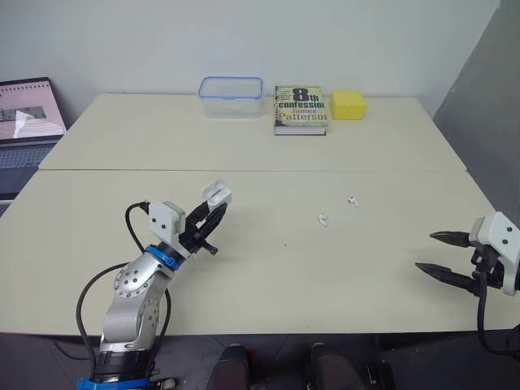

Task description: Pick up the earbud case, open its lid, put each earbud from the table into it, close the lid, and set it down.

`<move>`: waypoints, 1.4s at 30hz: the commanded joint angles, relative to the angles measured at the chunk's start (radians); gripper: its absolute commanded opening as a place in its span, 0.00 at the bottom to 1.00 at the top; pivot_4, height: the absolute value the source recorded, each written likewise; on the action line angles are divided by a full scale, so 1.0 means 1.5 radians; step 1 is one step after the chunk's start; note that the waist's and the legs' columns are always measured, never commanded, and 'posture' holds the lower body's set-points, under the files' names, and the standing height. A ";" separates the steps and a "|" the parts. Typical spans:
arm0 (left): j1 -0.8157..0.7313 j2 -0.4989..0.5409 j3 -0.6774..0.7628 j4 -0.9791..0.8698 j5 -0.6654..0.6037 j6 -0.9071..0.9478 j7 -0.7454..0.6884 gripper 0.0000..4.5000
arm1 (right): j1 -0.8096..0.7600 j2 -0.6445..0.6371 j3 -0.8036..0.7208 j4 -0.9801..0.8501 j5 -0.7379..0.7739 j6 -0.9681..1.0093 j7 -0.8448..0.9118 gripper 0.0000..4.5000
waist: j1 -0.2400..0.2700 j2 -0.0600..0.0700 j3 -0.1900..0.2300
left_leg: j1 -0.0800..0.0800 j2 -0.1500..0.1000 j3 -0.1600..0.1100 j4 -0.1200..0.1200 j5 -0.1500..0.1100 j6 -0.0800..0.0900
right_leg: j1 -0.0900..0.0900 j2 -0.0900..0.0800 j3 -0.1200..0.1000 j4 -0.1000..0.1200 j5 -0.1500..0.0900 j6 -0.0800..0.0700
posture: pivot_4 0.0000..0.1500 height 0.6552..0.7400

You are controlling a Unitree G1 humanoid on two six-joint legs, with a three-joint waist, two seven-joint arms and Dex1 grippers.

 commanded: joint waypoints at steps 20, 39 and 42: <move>-0.033 0.053 -0.042 -0.021 -0.050 0.040 -0.142 0.17 | -0.102 0.036 0.120 -0.093 0.041 0.050 -0.088 1.00 | -0.001 0.000 0.000 | 0.000 0.000 0.000 0.000 0.000 0.000 | 0.000 0.000 0.000 0.000 0.000 0.000 | 1.00 1.00; -0.058 0.034 -0.049 0.031 -0.023 -0.002 -0.131 0.17 | -0.409 0.408 0.461 0.204 -0.212 0.095 -0.470 1.00 | -0.001 -0.001 -0.001 | -0.001 0.000 0.000 0.000 0.000 0.000 | -0.001 0.000 0.000 0.000 0.001 -0.002 | 1.00 1.00; -0.054 0.033 -0.050 0.024 -0.023 0.001 -0.129 0.17 | -0.407 0.421 0.450 0.219 -0.213 0.102 -0.487 1.00 | -0.003 -0.001 -0.001 | -0.001 0.000 -0.001 0.000 0.000 0.000 | -0.001 0.000 0.000 0.000 0.001 -0.002 | 1.00 1.00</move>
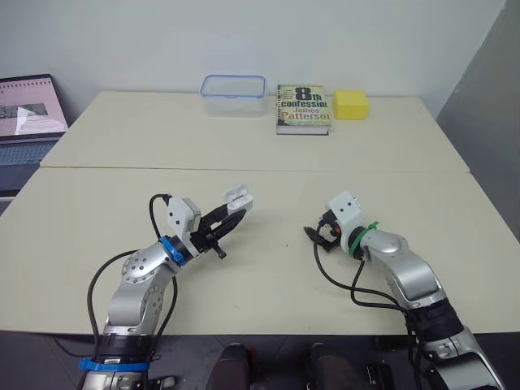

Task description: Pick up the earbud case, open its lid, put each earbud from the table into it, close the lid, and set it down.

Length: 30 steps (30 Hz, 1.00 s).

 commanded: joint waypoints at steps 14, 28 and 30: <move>0.005 0.001 -0.010 -0.043 -0.001 0.000 0.001 0.17 | 0.022 0.038 -0.077 -0.040 0.046 0.129 -0.020 0.17 | 0.002 0.000 0.000 | 0.001 0.000 0.000 0.000 0.000 0.000 | 0.001 0.000 0.000 0.001 0.000 0.001 | 1.00 1.00; 0.058 0.014 -0.007 -0.112 -0.006 0.023 0.010 0.17 | 0.075 -0.449 0.011 -0.186 0.103 -0.074 0.523 0.10 | 0.000 0.000 0.000 | 0.000 0.000 0.000 0.000 0.000 0.000 | 0.000 0.000 -0.001 -0.001 -0.001 0.001 | 1.00 1.00; 0.070 0.015 -0.005 -0.125 -0.007 0.029 0.014 0.17 | 0.087 -0.505 0.019 -0.164 0.080 -0.152 0.581 0.10 | 0.000 0.000 0.000 | 0.000 0.000 0.000 0.000 0.000 0.000 | 0.000 0.000 -0.001 -0.002 -0.001 0.001 | 1.00 1.00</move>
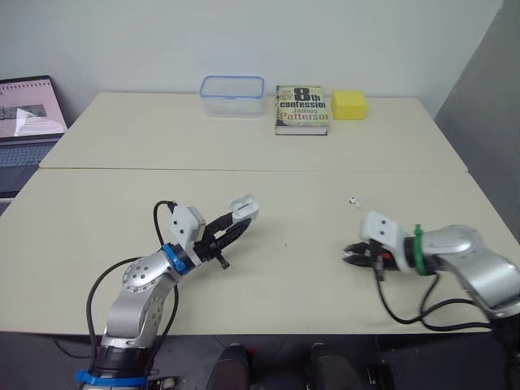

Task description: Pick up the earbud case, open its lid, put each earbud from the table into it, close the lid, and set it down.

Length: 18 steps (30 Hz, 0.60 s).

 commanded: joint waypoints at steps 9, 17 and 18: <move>0.042 0.010 0.006 -0.085 -0.008 0.023 0.021 0.17 | 0.011 -0.061 0.051 0.113 -0.101 -0.301 0.180 0.10 | -0.001 0.000 0.000 | 0.000 0.000 0.001 0.000 0.000 0.000 | 0.000 0.000 0.000 0.000 0.000 0.000 | 1.00 1.00; 0.043 0.015 0.006 -0.088 -0.007 0.027 0.026 0.17 | -0.016 -0.034 0.071 0.145 -0.142 -0.305 0.209 0.10 | -0.001 0.000 0.000 | 0.002 0.000 0.001 0.000 0.000 0.000 | 0.001 0.000 0.001 0.000 0.000 0.000 | 1.00 1.00; 0.043 0.015 0.005 -0.089 -0.007 0.028 0.027 0.17 | -0.015 -0.034 0.072 0.146 -0.144 -0.300 0.212 0.10 | 0.000 0.000 0.000 | 0.002 0.000 0.001 0.000 0.000 0.000 | 0.001 0.000 0.001 0.000 0.000 0.000 | 1.00 1.00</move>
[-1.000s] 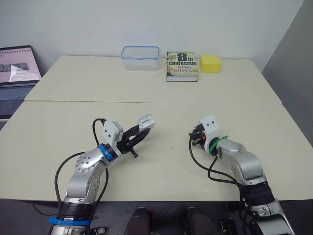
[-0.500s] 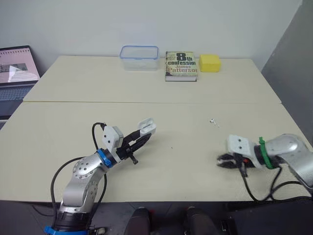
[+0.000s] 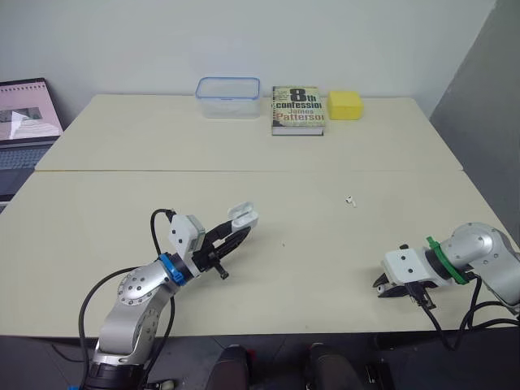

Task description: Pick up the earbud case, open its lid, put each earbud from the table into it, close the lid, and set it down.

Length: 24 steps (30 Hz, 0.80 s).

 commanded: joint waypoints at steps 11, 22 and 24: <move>0.005 0.003 0.003 -0.041 -0.005 0.006 0.008 0.17 | -0.003 0.008 -0.019 0.005 -0.019 -0.007 0.001 0.64 | 0.000 -0.001 0.000 | 0.009 0.000 0.000 -0.001 0.000 0.000 | 0.010 0.000 0.000 -0.002 -0.004 -0.006 | 1.00 1.00; 0.015 -0.002 -0.005 -0.040 -0.003 0.003 0.013 0.17 | 0.098 -0.086 -0.157 -0.296 0.040 0.333 -0.090 0.64 | 0.003 0.000 0.000 | 0.008 0.001 -0.001 -0.001 -0.003 -0.005 | 0.009 -0.001 -0.001 -0.002 -0.004 -0.001 | 1.00 1.00; 0.013 -0.004 -0.010 -0.036 0.000 0.002 0.013 0.17 | 0.110 -0.099 -0.145 -0.343 0.030 0.415 -0.116 0.64 | 0.004 0.000 0.000 | 0.007 0.001 -0.001 -0.001 -0.004 -0.006 | 0.009 -0.001 -0.001 -0.002 -0.004 -0.001 | 1.00 1.00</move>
